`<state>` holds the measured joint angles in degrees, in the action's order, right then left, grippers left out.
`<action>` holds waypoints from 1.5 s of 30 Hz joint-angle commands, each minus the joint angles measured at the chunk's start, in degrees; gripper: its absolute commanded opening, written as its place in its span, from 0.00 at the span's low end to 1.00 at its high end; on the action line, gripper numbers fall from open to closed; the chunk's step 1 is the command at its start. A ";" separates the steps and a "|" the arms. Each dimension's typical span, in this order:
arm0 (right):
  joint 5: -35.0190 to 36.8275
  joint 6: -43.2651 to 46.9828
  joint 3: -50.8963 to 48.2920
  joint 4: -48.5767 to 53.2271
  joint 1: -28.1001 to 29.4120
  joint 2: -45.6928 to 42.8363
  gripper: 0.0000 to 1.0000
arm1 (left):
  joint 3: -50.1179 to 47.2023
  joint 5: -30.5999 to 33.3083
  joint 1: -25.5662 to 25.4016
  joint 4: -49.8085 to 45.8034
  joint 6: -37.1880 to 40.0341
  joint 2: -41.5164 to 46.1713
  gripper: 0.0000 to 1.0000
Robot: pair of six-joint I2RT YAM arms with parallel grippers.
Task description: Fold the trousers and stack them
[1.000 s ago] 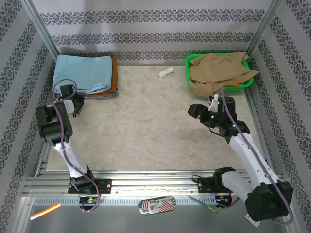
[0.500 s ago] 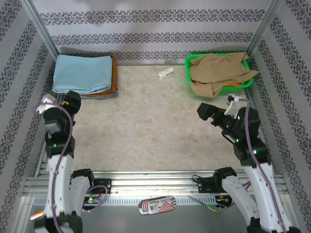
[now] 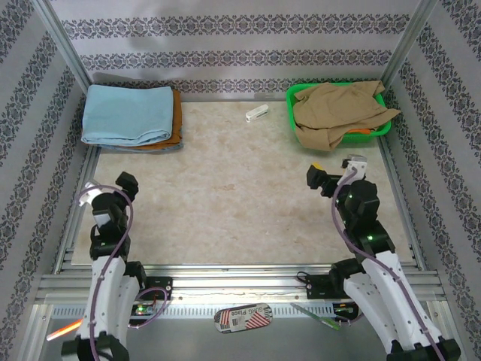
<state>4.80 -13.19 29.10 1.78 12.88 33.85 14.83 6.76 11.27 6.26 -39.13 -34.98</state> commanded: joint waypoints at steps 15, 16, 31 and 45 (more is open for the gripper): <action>-1.92 10.34 -6.64 -18.28 -0.67 7.37 0.98 | -6.54 -8.24 -5.11 70.98 31.79 -53.05 0.99; -1.91 10.67 -7.04 -18.37 -0.83 6.93 0.98 | -6.31 -10.69 -5.07 73.68 32.51 -56.13 0.99; -1.86 21.25 -16.77 -32.36 -4.89 18.48 0.98 | 5.08 -14.36 -6.97 52.11 36.16 -56.17 0.99; 3.08 10.67 -16.14 -62.03 -10.97 46.02 0.98 | 5.55 -11.34 -8.01 51.31 36.39 -56.08 0.99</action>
<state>6.83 0.73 14.17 -50.19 3.77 76.51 19.16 -5.52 4.05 58.59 -3.84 -91.98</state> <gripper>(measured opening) 0.979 0.993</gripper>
